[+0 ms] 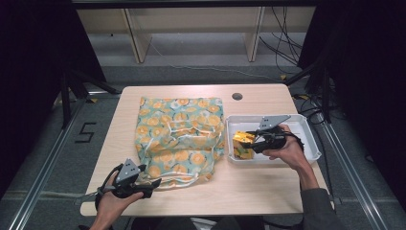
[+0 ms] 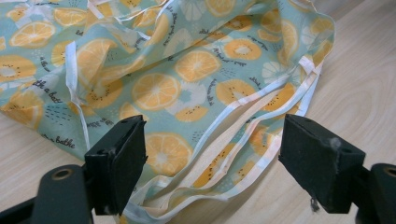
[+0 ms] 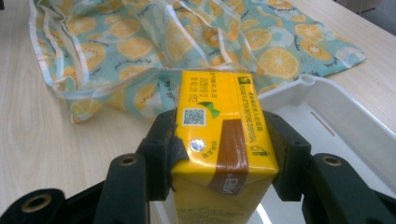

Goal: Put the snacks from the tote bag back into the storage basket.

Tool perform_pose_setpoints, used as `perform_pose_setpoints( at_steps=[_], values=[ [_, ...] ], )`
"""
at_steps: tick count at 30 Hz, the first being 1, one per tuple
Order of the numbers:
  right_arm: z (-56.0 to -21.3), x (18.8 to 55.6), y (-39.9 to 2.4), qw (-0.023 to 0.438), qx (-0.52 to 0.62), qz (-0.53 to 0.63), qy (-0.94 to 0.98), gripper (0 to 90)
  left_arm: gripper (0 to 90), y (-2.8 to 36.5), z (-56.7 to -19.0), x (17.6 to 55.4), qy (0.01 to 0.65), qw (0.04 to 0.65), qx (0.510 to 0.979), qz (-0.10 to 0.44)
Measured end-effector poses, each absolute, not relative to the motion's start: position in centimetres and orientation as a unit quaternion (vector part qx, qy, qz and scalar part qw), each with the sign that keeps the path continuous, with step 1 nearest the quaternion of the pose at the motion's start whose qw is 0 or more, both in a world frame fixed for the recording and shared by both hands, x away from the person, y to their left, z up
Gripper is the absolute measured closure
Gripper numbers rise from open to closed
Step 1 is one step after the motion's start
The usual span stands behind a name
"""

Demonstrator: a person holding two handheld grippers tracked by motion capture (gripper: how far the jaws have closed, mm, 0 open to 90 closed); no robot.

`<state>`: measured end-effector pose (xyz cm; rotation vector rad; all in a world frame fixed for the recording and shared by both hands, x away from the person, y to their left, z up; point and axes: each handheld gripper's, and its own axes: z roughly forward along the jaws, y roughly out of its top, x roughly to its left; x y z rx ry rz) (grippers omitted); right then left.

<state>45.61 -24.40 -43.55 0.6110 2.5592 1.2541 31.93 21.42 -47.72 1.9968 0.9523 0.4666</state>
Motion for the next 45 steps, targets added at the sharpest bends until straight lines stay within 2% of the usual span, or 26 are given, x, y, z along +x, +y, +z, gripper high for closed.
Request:
perform_pose_setpoints(
  at_steps=[19, 23, 24, 28, 33, 35, 41, 45],
  values=[
    [-43.9, 44.7, -25.5, 0.12, 0.227, 0.411, 0.875, 50.4, 22.2, 21.5, -47.7, 32.0, 0.374, 0.424, 0.802, 0.192],
    [-43.7, 44.6, -25.6, 0.13, 0.229, 0.415, 0.871, 45.2, 22.3, 21.5, -47.7, 32.0, 0.374, 0.424, 0.802, 0.192],
    [-43.5, 44.5, -25.6, 0.118, 0.237, 0.408, 0.874, 42.1, 22.2, 21.4, -47.7, 31.9, 0.381, 0.426, 0.799, 0.188],
    [-43.2, 44.0, -25.5, 0.134, 0.249, 0.412, 0.866, 36.1, 22.2, 21.5, -47.6, 32.0, 0.372, 0.426, 0.802, 0.191],
    [-42.8, 43.7, -25.8, 0.133, 0.255, 0.416, 0.863, 34.3, 22.2, 21.6, -47.6, 32.0, 0.373, 0.428, 0.8, 0.192],
    [-42.4, 43.3, -26.3, 0.147, 0.267, 0.423, 0.853, 33.2, 22.2, 21.6, -47.6, 32.0, 0.375, 0.429, 0.799, 0.192],
    [-41.6, 42.6, -26.9, 0.155, 0.279, 0.435, 0.842, 34.8, 22.2, 21.7, -47.5, 32.1, 0.375, 0.428, 0.799, 0.194],
    [-41.4, 41.8, -27.4, 0.162, 0.285, 0.435, 0.839, 44.8, 22.2, 21.7, -47.6, 32.0, 0.375, 0.429, 0.798, 0.194]
  ],
)
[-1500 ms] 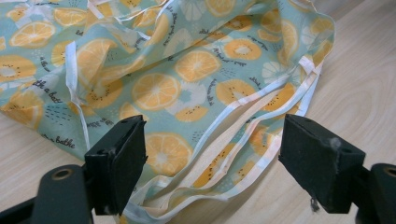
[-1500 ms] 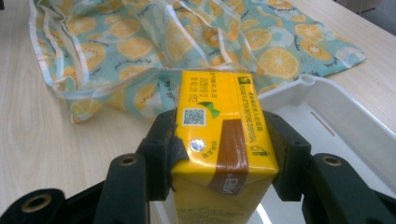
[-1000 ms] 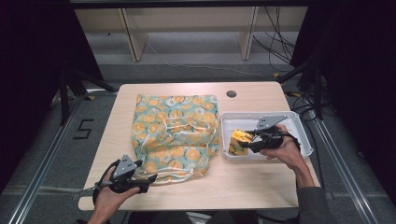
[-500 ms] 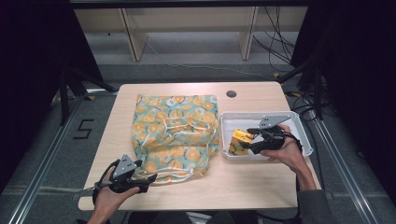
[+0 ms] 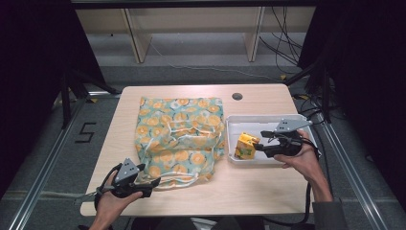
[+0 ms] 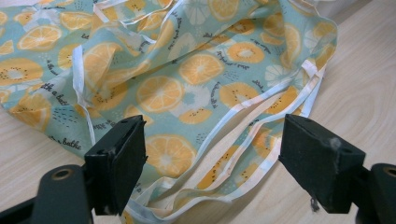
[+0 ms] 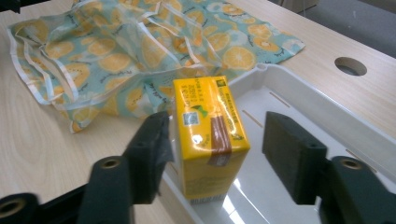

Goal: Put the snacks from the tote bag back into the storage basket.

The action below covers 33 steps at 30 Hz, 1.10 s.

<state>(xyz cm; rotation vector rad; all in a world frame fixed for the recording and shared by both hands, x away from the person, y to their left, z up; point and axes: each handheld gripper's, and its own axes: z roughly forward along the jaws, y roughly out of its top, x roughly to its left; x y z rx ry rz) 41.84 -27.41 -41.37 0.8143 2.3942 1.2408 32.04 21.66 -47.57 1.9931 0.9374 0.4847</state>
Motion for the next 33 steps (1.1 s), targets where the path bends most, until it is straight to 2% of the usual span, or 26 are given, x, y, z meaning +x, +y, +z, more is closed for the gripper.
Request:
perform_pose_setpoints(
  at_steps=[1, 3, 4, 5, 6, 7, 8, 9, 10, 15, 23, 31, 33],
  values=[
    [-41.2, 41.4, -27.5, 0.159, 0.292, 0.431, 0.839, 49.3, 22.1, 21.6, -47.6, 32.0, 0.377, 0.43, 0.797, 0.194],
    [-41.2, 41.4, -27.6, 0.16, 0.285, 0.432, 0.84, 51.8, 22.1, 21.6, -47.6, 32.0, 0.376, 0.428, 0.798, 0.194],
    [-41.1, 41.1, -27.6, 0.155, 0.291, 0.435, 0.838, 55.5, 22.0, 21.8, -47.5, 32.1, 0.367, 0.417, 0.808, 0.195],
    [-41.0, 40.5, -27.4, 0.148, 0.293, 0.439, 0.836, 63.0, 22.1, 21.6, -47.6, 32.0, 0.376, 0.429, 0.798, 0.194],
    [-41.0, 40.5, -27.4, 0.148, 0.293, 0.439, 0.836, 63.0, 22.1, 21.7, -47.5, 32.1, 0.368, 0.418, 0.807, 0.196],
    [-40.9, 40.0, -27.1, 0.141, 0.297, 0.437, 0.837, 69.2, 22.0, 21.6, -47.6, 32.0, 0.376, 0.425, 0.799, 0.196],
    [-40.9, 40.0, -27.1, 0.141, 0.297, 0.437, 0.837, 69.2, 22.0, 21.6, -47.6, 32.0, 0.376, 0.425, 0.799, 0.196],
    [-40.8, 39.7, -26.8, 0.144, 0.288, 0.436, 0.841, 76.0, 22.0, 21.8, -47.5, 32.1, 0.367, 0.415, 0.809, 0.195],
    [-40.8, 39.7, -26.8, 0.144, 0.288, 0.436, 0.841, 76.0, 22.0, 21.8, -47.5, 32.1, 0.367, 0.415, 0.809, 0.195],
    [-40.7, 38.8, -25.9, 0.141, 0.275, 0.426, 0.85, 89.0, 22.1, 21.5, -47.6, 32.0, 0.378, 0.432, 0.795, 0.195],
    [-41.6, 38.6, -25.2, 0.13, 0.278, 0.4, 0.864, 90.0, 22.1, 21.6, -47.6, 32.0, 0.377, 0.43, 0.797, 0.195],
    [-42.6, 39.1, -25.4, 0.146, 0.289, 0.383, 0.865, 90.0, 22.1, 21.8, -47.5, 32.1, 0.367, 0.413, 0.81, 0.197],
    [-42.8, 39.2, -25.4, 0.136, 0.294, 0.379, 0.867, 90.0, 22.1, 21.8, -47.6, 32.0, 0.37, 0.413, 0.809, 0.197]
  ],
)
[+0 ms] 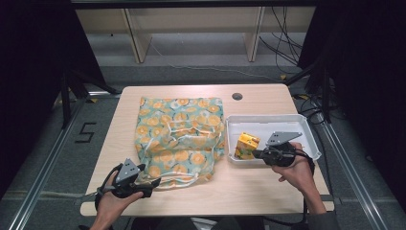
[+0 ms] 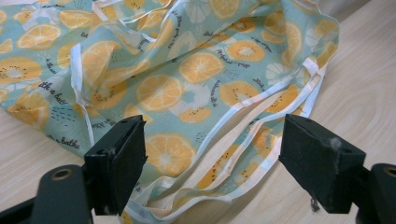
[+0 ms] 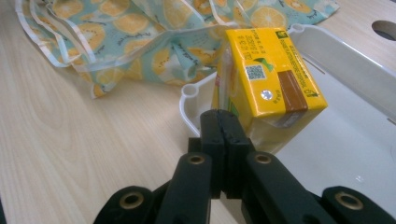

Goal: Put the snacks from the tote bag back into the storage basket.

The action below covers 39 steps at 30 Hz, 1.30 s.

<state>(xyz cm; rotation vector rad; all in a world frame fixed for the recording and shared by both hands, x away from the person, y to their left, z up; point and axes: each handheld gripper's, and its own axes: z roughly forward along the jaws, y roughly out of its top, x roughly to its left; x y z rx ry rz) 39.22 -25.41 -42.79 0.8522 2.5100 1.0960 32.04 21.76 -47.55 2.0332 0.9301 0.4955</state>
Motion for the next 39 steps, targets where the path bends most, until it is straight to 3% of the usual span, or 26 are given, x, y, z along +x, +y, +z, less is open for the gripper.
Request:
perform_pose_setpoints(
  at_steps=[39],
  values=[
    [-43.8, 40.6, -26.8, 0.16, 0.322, 0.372, 0.856, 90.0, 22.1, 21.7, -47.6, 32.0, 0.371, 0.413, 0.809, 0.196]
  ],
)
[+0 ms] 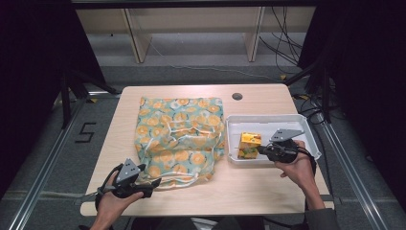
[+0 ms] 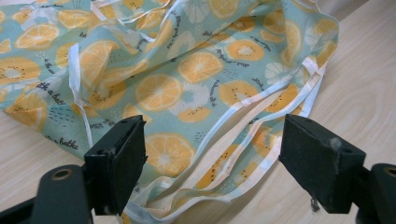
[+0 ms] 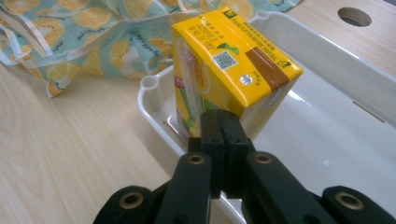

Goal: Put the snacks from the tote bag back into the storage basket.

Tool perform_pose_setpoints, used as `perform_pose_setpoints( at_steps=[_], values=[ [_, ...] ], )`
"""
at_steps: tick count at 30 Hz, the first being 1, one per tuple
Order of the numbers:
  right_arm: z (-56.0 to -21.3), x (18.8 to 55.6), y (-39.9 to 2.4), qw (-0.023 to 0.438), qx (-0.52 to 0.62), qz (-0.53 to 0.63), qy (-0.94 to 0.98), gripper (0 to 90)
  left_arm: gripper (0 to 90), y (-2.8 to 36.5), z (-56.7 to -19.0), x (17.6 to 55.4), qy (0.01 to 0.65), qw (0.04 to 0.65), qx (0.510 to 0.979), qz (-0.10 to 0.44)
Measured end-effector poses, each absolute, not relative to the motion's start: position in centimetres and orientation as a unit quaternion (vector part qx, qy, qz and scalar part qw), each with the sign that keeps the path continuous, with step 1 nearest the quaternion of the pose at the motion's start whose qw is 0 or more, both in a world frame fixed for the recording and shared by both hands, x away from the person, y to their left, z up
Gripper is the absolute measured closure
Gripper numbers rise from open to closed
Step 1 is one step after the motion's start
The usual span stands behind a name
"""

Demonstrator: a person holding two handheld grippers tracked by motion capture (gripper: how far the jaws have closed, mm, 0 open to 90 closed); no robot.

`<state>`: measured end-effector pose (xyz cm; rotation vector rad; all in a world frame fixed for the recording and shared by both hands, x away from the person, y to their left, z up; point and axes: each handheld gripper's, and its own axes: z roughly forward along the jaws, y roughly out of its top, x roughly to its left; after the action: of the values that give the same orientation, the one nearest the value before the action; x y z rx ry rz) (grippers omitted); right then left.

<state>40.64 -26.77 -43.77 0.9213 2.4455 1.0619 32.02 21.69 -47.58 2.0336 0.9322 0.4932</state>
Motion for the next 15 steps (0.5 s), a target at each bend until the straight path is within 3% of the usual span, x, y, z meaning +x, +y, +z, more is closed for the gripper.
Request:
perform_pose_setpoints(
  at_steps=[15],
  values=[
    [-43.72, 40.75, -26.95, 0.161, 0.321, 0.38, 0.852, 90.0, 22.1, 21.71, -47.56, 32.08, 0.369, 0.42, 0.805, 0.196]
  ],
)
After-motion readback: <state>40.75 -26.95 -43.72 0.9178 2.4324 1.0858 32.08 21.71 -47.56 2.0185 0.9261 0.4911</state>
